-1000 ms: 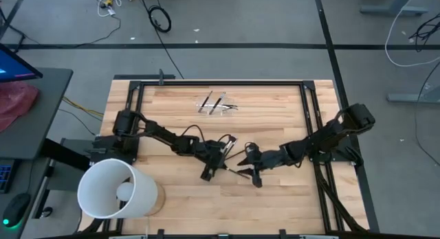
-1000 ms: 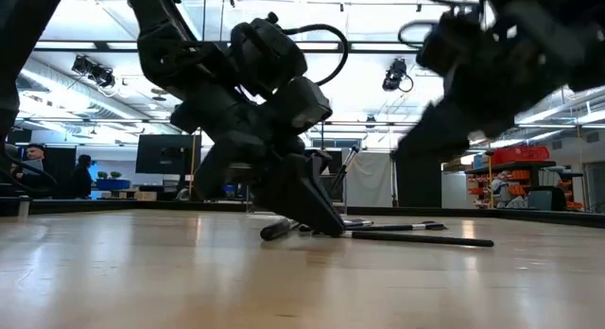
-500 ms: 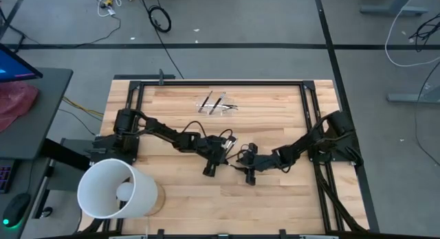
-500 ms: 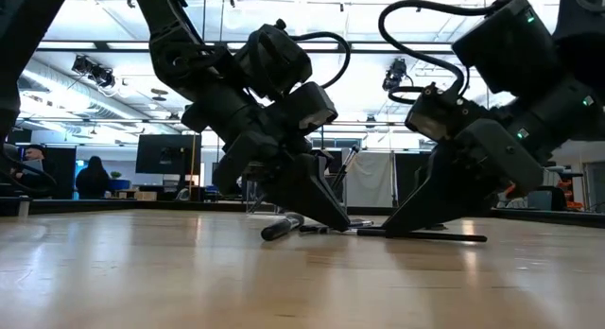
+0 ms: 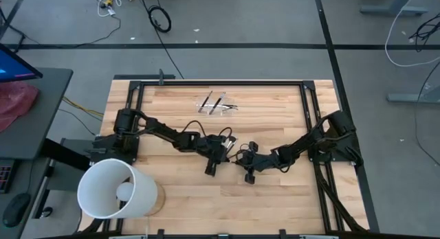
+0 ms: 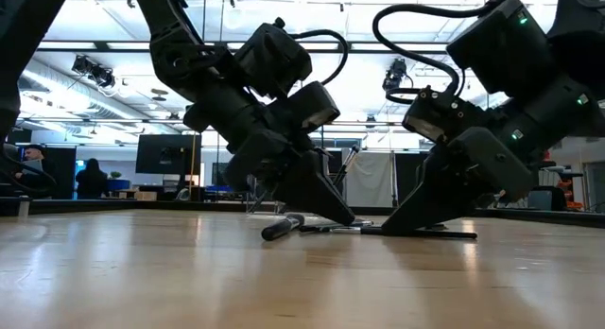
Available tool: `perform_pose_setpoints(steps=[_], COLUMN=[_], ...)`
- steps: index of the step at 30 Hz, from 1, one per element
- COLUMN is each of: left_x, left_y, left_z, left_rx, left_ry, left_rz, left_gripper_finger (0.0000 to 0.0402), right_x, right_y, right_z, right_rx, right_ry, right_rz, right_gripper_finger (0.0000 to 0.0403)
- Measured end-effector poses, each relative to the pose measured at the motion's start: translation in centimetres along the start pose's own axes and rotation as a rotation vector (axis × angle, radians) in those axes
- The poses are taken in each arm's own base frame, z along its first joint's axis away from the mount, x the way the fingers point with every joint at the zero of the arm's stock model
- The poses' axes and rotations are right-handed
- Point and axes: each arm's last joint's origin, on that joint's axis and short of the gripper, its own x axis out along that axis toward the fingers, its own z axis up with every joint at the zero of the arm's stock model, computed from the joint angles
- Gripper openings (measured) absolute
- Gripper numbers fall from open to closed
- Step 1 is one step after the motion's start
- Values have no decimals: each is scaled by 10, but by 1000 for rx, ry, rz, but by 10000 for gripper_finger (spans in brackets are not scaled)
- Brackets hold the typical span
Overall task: Put items in baskets/containers
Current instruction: Put the black eyeshadow brush into the transparent organizer
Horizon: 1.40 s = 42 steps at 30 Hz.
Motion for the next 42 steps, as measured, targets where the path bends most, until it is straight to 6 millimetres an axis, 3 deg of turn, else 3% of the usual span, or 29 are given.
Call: perform_pose_setpoints(steps=[11,25,32,42], left_x=[0,2,3,3], left_y=[1,-10,-23,-23], left_z=[0,14,13,10], left_rx=[-26,-52,-66,-85], left_ry=[12,-34,0,36], left_rz=[45,22,78,80], left_gripper_finger=[43,182,184,169], right_x=[2,3,1,0], right_y=[2,0,4,6], right_z=[2,6,10,14], right_rx=[-94,-68,-91,-83], right_ry=[-51,-91,-160,-194], right_rz=[52,21,39,44], right_gripper_finger=[6,5,5,7])
